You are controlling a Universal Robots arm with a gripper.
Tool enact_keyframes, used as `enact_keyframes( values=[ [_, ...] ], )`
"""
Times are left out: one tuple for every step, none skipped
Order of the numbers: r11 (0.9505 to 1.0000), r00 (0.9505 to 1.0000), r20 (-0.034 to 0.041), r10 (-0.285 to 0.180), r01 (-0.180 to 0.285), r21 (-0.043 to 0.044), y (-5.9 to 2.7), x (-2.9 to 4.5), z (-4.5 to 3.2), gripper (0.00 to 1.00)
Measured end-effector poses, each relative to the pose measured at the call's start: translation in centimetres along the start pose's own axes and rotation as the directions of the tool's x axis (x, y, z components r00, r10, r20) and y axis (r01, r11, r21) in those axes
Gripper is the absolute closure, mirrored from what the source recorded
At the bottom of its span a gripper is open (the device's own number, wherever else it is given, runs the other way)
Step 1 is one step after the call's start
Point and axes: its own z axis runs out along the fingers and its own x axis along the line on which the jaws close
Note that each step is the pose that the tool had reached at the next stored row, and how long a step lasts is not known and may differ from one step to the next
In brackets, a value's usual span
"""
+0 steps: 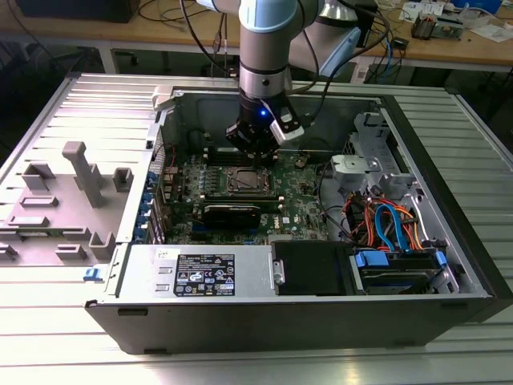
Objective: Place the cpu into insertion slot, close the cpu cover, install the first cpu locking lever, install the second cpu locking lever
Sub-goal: 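Install the first cpu locking lever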
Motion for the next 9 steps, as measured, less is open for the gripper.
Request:
enact_keyframes(
  values=[
    [1.0,1.0,0.0,0.0,0.0,-0.0001,0.0,-0.01,-0.03,0.89],
    [1.0,1.0,0.0,0.0,0.0,-0.0002,0.0,-0.02,-0.04,0.89],
    [1.0,1.0,0.0002,0.0,0.0,-0.0003,0.0,-0.03,-0.04,0.89],
    [1.0,1.0,0.0001,0.0,0.0,-0.0003,0.0,-0.05,-0.04,0.89],
    [1.0,1.0,0.0001,0.0,0.0,-0.0002,0.0,-0.07,-0.04,0.89],
    [1.0,1.0,0.0,0.001,-0.001,-0.0001,-0.01,-0.1,-0.04,0.89],
    [1.0,1.0,0.0001,0.001,-0.001,-0.0001,-0.01,-0.13,-0.04,0.89],
    [1.0,1.0,0.0,0.002,-0.002,0.0,-0.01,-0.16,-0.03,0.89],
    [1.0,1.0,0.0001,0.002,-0.002,0.0,-0.01,-0.19,-0.01,0.89]
  ],
)
